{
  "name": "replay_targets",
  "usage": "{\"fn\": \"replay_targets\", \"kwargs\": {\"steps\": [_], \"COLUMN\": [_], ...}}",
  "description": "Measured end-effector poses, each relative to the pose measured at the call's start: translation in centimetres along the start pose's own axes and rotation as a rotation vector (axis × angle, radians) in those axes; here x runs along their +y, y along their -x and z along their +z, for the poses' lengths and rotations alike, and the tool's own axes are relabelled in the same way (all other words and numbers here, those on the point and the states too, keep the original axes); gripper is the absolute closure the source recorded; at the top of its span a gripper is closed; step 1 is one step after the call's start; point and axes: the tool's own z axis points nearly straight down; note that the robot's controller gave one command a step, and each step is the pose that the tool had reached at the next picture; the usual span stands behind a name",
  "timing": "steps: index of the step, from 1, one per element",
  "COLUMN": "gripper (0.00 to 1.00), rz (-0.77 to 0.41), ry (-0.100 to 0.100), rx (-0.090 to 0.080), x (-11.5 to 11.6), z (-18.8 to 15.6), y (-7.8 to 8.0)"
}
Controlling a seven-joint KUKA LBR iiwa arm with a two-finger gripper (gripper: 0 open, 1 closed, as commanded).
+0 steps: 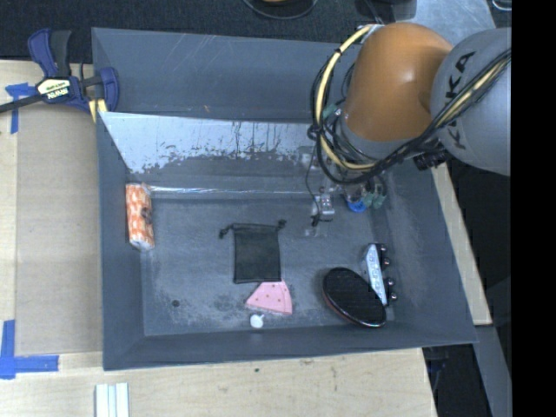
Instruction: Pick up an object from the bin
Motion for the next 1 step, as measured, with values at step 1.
{"fn": "replay_targets", "kwargs": {"steps": [1], "gripper": [0.0], "rz": [0.001], "ry": [0.0], "rx": [-0.009], "x": [-0.01], "z": [-0.52], "y": [0.15]}}
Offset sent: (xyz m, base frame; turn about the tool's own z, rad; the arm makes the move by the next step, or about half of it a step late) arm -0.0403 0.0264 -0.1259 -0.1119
